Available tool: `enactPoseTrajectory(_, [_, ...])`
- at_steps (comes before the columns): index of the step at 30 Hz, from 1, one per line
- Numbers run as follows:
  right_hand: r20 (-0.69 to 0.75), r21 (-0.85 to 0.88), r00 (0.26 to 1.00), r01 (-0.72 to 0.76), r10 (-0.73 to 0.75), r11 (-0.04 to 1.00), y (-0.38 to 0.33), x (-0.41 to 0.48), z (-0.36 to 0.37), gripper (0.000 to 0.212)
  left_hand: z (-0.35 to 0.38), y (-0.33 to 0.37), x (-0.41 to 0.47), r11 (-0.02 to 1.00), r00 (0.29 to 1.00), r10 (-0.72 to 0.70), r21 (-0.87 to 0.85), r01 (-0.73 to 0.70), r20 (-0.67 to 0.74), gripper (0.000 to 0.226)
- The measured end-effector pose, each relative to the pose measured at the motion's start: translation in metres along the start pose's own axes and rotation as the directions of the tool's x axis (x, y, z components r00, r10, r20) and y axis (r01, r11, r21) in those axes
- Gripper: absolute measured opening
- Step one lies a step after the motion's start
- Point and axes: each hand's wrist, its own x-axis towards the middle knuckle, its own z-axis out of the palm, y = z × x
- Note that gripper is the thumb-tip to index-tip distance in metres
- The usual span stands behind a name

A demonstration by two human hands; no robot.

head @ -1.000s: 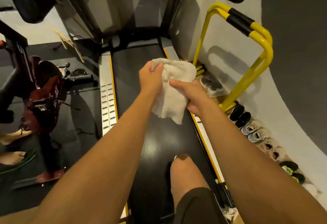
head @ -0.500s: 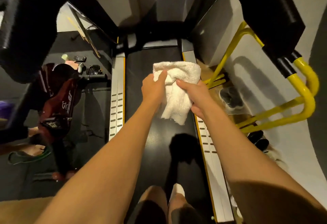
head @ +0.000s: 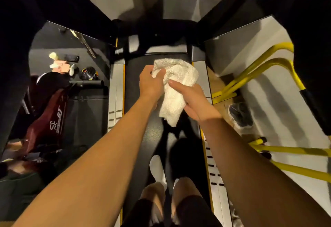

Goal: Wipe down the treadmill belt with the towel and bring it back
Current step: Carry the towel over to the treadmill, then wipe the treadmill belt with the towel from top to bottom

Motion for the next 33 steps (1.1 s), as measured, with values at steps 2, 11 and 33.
enactPoseTrajectory(2, [-0.033,-0.097,0.999,0.007,-0.011,0.995,-0.009,0.030,0.006,0.034,0.003,0.002,0.035,0.998,0.999,-0.047,0.028,0.047,-0.024,0.037])
enactPoseTrajectory(11, [-0.203,-0.342,0.977,-0.008,-0.066,0.940,0.014,0.234,-0.019,0.024,0.048,-0.066,0.227,0.913,0.995,-0.010,0.405,0.050,-0.102,0.019])
enactPoseTrajectory(33, [-0.446,-0.750,0.704,0.043,-0.553,0.660,0.193,0.729,-0.154,0.028,0.214,-0.406,0.613,0.680,0.948,0.148,0.667,-0.303,0.280,0.023])
